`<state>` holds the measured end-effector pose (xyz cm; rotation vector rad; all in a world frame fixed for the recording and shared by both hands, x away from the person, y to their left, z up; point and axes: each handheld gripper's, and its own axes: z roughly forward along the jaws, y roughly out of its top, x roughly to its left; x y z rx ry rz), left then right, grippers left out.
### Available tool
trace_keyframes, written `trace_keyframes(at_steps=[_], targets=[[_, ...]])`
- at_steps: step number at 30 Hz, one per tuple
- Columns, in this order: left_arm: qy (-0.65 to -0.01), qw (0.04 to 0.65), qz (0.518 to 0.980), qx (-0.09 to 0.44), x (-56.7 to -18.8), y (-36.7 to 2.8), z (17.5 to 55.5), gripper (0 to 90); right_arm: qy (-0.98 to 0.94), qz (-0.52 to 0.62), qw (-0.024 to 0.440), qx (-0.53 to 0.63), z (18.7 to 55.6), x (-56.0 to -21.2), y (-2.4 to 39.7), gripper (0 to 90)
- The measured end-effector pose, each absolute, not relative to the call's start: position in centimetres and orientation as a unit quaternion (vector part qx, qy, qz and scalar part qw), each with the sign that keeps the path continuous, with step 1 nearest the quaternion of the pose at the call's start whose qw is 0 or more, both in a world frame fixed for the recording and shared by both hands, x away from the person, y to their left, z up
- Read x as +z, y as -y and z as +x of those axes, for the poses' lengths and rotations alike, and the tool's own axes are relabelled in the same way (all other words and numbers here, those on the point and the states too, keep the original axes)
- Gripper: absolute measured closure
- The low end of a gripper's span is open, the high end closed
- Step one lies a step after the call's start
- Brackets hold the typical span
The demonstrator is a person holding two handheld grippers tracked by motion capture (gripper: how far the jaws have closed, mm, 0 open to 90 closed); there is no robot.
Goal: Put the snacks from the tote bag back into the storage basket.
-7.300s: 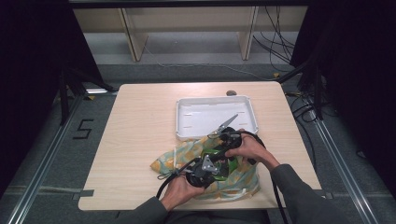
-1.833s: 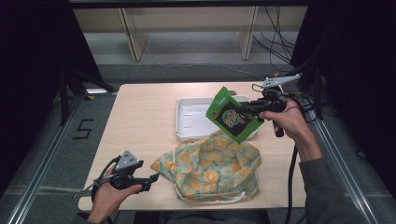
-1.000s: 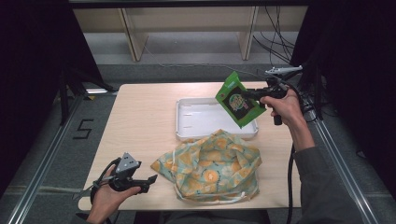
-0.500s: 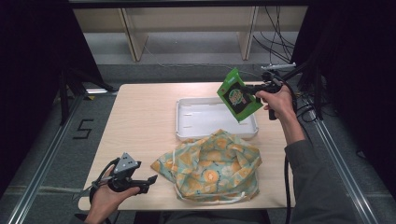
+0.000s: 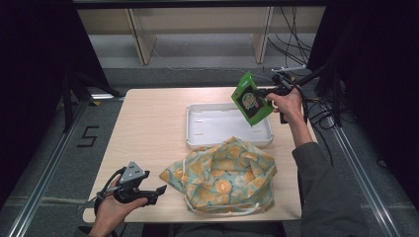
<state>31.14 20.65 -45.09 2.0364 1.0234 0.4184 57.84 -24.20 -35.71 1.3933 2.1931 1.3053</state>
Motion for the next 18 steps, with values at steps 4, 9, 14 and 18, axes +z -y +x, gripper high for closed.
trace_keyframes(at_steps=[4, 9, 14, 18], targets=[[-0.395, 0.396, 0.813, 0.160, -45.1, -20.7, 31.2, 20.1, -0.742, 0.485, 0.124, 0.446, 58.7, -36.3, 24.0, 77.0], [-0.391, 0.397, 0.815, 0.161, -45.1, -20.7, 31.2, 20.1, -0.738, 0.500, 0.123, 0.436, 59.4, -37.1, 23.9, 77.0], [-0.400, 0.393, 0.812, 0.160, -45.4, -20.5, 31.2, 20.1, -0.730, 0.508, 0.124, 0.440, 60.2, -38.1, 23.9, 77.0], [-0.393, 0.391, 0.817, 0.161, -45.3, -20.6, 31.2, 20.1, -0.732, 0.525, 0.123, 0.416, 60.5, -38.3, 24.0, 77.0]])
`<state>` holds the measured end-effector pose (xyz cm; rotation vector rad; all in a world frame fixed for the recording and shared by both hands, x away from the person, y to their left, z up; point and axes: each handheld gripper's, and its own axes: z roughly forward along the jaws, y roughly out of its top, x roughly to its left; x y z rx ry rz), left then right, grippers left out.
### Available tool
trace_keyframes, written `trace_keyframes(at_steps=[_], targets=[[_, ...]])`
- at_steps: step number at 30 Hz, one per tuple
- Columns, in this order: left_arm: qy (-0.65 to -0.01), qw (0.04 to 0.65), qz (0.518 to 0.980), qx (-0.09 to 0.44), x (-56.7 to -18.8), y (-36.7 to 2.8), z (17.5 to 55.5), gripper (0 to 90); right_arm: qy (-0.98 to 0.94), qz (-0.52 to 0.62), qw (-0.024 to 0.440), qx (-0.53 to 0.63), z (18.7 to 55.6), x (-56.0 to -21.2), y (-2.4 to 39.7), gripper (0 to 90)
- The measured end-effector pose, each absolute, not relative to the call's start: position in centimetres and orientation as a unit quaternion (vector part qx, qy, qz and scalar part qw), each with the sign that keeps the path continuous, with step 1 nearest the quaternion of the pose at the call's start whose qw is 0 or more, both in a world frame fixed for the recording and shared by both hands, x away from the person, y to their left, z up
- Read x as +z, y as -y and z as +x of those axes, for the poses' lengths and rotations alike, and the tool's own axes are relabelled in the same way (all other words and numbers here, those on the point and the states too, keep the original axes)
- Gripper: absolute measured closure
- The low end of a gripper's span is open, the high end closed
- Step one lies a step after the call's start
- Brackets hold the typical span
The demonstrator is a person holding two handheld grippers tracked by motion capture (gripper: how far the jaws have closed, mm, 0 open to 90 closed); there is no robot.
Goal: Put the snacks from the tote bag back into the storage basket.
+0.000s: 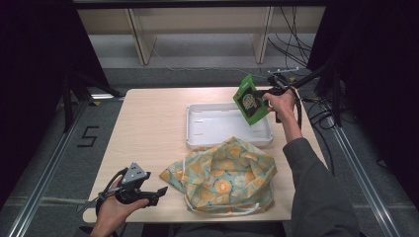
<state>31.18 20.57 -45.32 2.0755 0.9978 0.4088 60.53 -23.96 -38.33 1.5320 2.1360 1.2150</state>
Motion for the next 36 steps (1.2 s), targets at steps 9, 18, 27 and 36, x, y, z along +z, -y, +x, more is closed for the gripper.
trace_keyframes(at_steps=[9, 18, 27, 36], targets=[[-0.395, 0.393, 0.816, 0.158, -45.6, -20.1, 31.1, 20.1, -0.726, 0.537, 0.123, 0.410, 61.4, -39.4, 24.0, 77.0], [-0.392, 0.391, 0.817, 0.158, -45.6, -20.2, 31.1, 20.1, -0.727, 0.534, 0.130, 0.411, 62.2, -40.3, 24.2, 76.9], [-0.390, 0.390, 0.819, 0.159, -45.5, -20.0, 31.1, 20.1, -0.706, 0.569, 0.104, 0.409, 62.3, -41.0, 23.2, 76.9], [-0.389, 0.392, 0.819, 0.158, -45.6, -20.0, 31.1, 20.1, -0.728, 0.543, 0.139, 0.394, 62.9, -41.5, 23.5, 76.9]])
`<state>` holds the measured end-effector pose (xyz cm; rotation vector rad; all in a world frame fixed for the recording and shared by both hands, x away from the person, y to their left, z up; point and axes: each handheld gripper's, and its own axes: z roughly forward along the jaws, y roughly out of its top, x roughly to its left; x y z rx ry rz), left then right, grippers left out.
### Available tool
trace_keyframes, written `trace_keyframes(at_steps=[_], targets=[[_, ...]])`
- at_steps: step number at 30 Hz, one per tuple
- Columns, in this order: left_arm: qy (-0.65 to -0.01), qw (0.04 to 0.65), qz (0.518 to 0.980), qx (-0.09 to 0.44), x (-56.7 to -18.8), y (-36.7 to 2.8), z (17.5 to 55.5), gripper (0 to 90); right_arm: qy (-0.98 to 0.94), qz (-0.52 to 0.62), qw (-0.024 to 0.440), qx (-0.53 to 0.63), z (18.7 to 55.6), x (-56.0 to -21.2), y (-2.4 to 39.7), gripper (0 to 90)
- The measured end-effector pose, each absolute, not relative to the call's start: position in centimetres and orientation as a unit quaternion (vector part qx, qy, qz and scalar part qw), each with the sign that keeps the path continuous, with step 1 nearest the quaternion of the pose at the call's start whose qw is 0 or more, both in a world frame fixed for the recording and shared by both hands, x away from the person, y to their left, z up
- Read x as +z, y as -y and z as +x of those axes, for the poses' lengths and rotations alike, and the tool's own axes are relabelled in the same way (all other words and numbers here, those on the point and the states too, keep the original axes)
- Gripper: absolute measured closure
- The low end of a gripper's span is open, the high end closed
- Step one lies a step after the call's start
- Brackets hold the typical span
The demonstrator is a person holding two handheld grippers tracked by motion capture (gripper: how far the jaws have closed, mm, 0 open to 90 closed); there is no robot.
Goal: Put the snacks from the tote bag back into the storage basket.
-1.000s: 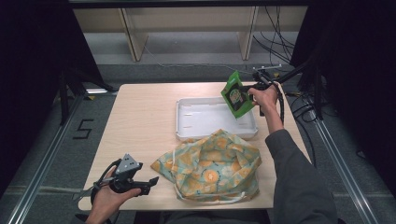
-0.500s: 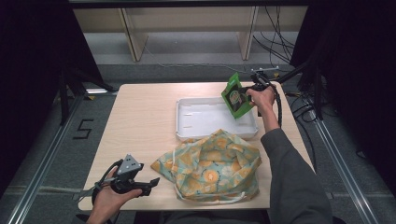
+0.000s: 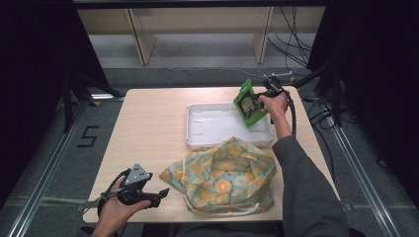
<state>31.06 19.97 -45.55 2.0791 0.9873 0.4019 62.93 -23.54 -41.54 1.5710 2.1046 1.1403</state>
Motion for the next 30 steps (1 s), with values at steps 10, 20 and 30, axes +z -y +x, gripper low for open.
trace_keyframes(at_steps=[10, 20, 30], targets=[[-0.392, 0.390, 0.818, 0.160, -45.5, -19.9, 31.0, 20.1, -0.725, 0.545, 0.138, 0.398, 63.1, -42.0, 23.8, 76.5], [-0.385, 0.390, 0.821, 0.161, -45.5, -19.9, 31.0, 20.1, -0.716, 0.554, 0.134, 0.404, 63.1, -42.7, 23.7, 75.9], [-0.392, 0.398, 0.815, 0.154, -45.6, -19.7, 31.0, 20.1, -0.715, 0.558, 0.132, 0.400, 63.1, -43.1, 24.3, 74.5]])
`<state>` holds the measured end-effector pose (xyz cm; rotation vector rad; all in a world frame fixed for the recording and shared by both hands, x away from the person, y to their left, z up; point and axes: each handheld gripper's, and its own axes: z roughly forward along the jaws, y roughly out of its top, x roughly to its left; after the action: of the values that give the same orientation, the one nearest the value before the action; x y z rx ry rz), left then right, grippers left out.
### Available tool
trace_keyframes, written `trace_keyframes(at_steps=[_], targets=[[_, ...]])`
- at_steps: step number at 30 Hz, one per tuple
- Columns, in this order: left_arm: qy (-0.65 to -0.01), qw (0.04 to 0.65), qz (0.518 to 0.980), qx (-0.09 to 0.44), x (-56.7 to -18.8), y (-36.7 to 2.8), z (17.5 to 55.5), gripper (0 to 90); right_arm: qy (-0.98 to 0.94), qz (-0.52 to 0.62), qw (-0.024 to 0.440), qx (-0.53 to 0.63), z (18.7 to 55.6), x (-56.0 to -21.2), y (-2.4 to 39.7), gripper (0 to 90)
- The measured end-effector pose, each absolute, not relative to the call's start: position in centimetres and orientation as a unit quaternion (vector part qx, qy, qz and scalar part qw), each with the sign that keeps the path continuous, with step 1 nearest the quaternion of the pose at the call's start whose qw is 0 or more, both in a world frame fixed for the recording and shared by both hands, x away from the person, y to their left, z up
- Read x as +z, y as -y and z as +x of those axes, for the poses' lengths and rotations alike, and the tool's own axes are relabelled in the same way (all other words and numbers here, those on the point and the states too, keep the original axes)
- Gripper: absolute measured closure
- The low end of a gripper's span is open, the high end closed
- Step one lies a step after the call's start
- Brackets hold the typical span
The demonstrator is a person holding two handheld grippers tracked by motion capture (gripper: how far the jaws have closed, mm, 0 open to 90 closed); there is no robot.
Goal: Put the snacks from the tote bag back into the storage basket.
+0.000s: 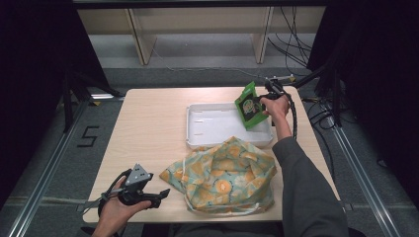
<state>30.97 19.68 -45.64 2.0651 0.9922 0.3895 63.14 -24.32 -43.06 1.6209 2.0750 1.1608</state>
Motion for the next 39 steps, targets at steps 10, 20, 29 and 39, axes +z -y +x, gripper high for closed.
trace_keyframes(at_steps=[10, 20, 29, 39], targets=[[-0.388, 0.395, 0.818, 0.156, -45.6, -19.7, 31.0, 20.1, -0.713, 0.581, 0.116, 0.375, 62.9, -43.2, 24.5, 73.2], [-0.391, 0.394, 0.818, 0.153, -45.5, -19.7, 30.9, 20.1, -0.718, 0.576, 0.126, 0.371, 63.0, -43.6, 24.6, 72.2], [-0.391, 0.394, 0.818, 0.153, -45.5, -19.7, 30.9, 20.3, -0.717, 0.582, 0.122, 0.365, 63.1, -44.4, 24.5, 76.1], [-0.383, 0.391, 0.822, 0.156, -45.4, -19.8, 30.9, 20.4, -0.713, 0.577, 0.134, 0.375, 63.2, -44.5, 24.4, 76.1]])
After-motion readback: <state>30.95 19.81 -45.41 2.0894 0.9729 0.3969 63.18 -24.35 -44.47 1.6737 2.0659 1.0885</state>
